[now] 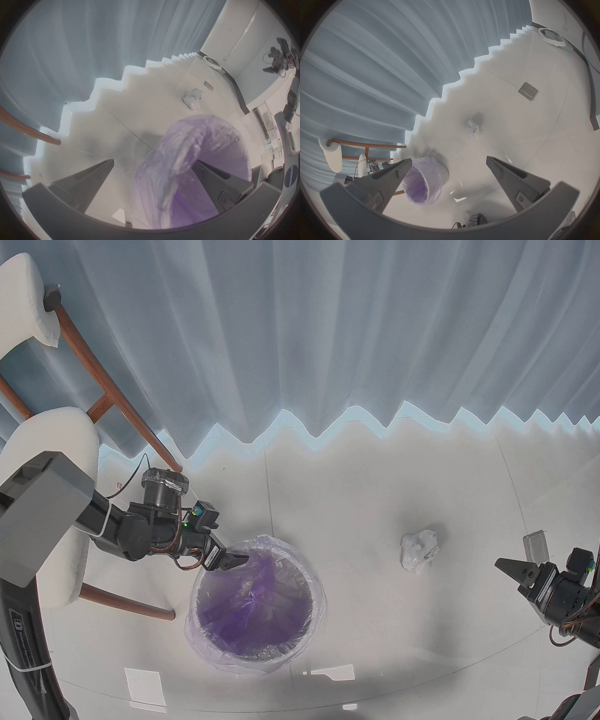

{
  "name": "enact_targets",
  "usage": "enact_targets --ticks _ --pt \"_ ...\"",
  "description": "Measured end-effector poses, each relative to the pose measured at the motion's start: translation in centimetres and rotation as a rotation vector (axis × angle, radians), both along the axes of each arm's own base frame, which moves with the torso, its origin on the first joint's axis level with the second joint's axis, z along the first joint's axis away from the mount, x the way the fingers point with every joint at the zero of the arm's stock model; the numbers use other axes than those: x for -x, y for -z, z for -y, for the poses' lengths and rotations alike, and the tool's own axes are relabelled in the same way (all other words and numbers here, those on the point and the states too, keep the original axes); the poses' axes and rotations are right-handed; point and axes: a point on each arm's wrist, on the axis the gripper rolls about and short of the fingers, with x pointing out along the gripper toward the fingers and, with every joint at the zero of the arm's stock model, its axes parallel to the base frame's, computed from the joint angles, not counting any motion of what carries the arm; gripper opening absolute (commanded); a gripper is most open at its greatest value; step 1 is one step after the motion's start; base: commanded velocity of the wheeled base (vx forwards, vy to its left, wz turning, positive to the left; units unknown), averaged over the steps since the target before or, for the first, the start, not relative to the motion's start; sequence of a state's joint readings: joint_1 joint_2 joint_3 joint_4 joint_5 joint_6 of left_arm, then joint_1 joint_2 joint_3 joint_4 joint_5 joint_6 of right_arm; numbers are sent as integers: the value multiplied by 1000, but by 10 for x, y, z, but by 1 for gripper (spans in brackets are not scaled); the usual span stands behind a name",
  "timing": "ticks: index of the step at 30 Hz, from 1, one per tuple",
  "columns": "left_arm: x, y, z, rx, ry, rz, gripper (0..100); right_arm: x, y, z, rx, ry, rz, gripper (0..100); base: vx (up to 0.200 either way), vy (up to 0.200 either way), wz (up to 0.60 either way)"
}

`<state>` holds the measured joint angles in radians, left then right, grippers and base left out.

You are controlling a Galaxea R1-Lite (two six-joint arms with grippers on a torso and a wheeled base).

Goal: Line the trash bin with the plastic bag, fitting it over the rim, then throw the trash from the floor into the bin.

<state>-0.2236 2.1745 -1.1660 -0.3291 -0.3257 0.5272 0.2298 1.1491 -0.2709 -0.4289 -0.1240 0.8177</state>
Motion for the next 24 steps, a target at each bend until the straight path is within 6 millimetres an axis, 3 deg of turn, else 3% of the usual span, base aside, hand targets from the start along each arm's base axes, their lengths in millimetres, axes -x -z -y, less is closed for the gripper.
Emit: enact_targets --ticks 8,14,18,24 --pt "46 -34 -10 72 -57 -24 100 2 2 1 2 0 -6 100 0 0 0" --pt "107 -61 -23 217 -173 -98 100 5 5 1 7 -1 -17 100 0 0 0" --pt "149 -68 -32 400 -310 -189 100 7 8 1 11 -5 -26 100 -200 0 0" --pt "203 -63 -46 604 -437 -211 100 2 12 -4 12 -45 -56 100 -200 0 0"
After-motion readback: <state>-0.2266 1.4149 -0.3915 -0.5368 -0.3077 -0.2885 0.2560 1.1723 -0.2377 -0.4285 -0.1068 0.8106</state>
